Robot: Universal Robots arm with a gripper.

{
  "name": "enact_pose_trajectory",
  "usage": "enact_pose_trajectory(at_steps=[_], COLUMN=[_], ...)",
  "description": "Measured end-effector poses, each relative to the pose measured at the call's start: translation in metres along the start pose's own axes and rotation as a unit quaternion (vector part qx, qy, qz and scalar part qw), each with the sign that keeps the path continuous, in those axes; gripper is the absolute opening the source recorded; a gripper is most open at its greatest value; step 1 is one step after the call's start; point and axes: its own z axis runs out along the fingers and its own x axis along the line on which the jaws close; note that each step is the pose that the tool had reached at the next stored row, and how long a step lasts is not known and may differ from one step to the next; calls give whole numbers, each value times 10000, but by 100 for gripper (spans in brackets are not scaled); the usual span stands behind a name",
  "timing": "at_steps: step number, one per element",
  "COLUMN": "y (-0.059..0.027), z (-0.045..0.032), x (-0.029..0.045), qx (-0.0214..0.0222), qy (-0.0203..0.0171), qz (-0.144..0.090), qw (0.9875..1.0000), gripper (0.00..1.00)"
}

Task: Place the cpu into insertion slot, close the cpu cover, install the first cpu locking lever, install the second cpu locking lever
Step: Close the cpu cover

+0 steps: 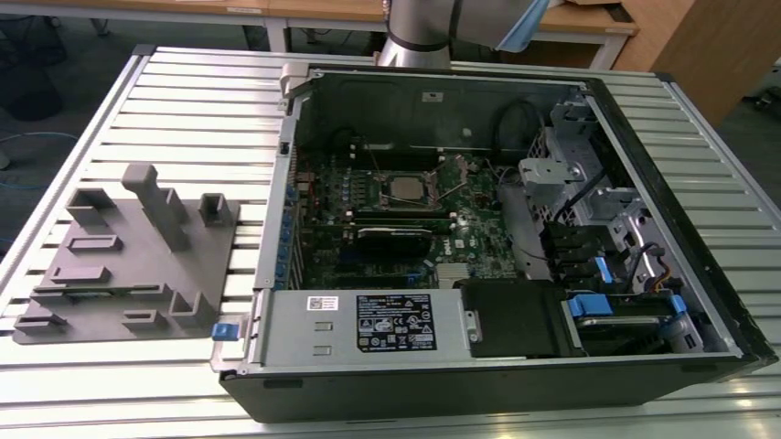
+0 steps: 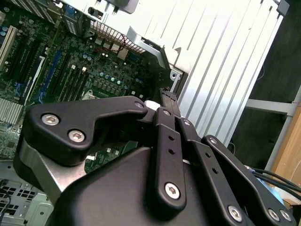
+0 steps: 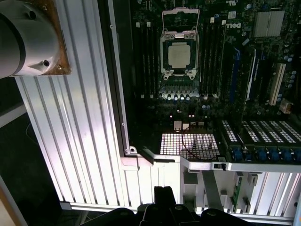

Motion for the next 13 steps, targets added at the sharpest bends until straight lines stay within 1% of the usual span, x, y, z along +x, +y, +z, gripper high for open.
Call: enact_pose_trajectory(at_steps=[13], y=[-23], z=[-45], x=[5], qx=[0], qy=[0], qz=[0], qw=[10000], gripper=[11])
